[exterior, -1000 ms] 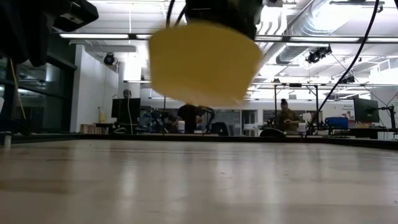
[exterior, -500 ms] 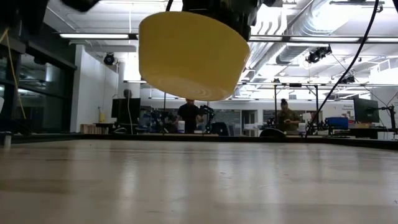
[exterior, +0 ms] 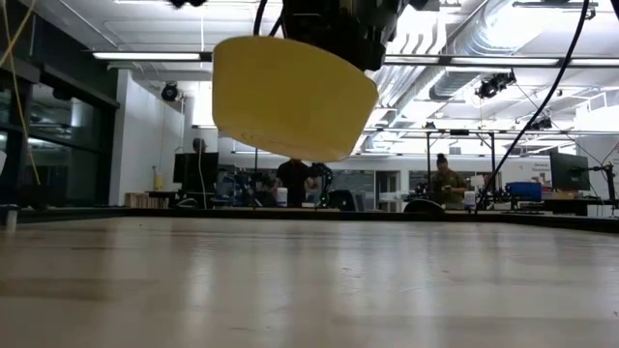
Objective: Nest bowls inside each other
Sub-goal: Stack the yellow bowl on the purple bowl
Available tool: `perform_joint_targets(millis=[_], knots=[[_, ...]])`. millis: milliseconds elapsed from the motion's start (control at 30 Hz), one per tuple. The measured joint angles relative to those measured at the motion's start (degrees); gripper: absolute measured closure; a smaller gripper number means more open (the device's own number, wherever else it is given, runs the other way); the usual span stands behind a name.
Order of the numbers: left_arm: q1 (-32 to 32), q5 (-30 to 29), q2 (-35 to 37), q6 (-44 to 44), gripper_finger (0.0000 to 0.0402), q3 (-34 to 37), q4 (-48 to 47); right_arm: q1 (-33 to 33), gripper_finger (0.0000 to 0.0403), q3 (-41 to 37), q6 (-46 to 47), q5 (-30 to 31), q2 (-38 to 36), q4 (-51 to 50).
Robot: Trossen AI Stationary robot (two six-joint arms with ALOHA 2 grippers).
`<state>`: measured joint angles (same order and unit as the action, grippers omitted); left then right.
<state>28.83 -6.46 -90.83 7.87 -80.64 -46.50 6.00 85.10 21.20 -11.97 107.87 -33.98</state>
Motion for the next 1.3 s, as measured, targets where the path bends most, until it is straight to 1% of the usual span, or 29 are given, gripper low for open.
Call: perform_joint_targets(millis=[133, 300, 500, 567, 800, 867, 1300], knots=[[-1.6, 2.7, 0.0, -1.8, 0.0336, 0.0, 1.8, 0.0, 0.0399, 0.0, -0.9, 0.0, 0.2, 0.0], [-1.6, 2.9, -1.2, -6.0, 0.0336, 0.0, 2.4, -1.0, 0.0399, 0.0, -1.5, -0.8, 0.3, 0.0], [-2.0, 2.8, -2.9, -8.3, 0.0336, 0.0, 2.7, -3.5, 0.0399, 0.0, -0.6, -4.3, 0.3, 0.2], [-2.9, 2.8, -3.9, -9.1, 0.0336, -1.0, 1.4, -3.8, 0.0399, 0.0, -0.6, -4.5, 0.3, 0.2], [-4.8, 2.3, -8.7, -12.0, 0.0336, -8.7, -6.5, -3.8, 0.0399, 0.0, -0.8, -4.7, 0.3, 0.6], [-5.0, 2.4, -9.3, -12.7, 0.0336, -10.2, -6.7, -3.8, 0.0399, 0.0, -0.9, -4.7, 0.3, 0.6], [-4.9, 2.6, -9.4, -16.6, 0.0336, -10.5, -7.1, -3.8, 0.0399, 0.0, -1.5, -4.7, 0.3, 0.6]])
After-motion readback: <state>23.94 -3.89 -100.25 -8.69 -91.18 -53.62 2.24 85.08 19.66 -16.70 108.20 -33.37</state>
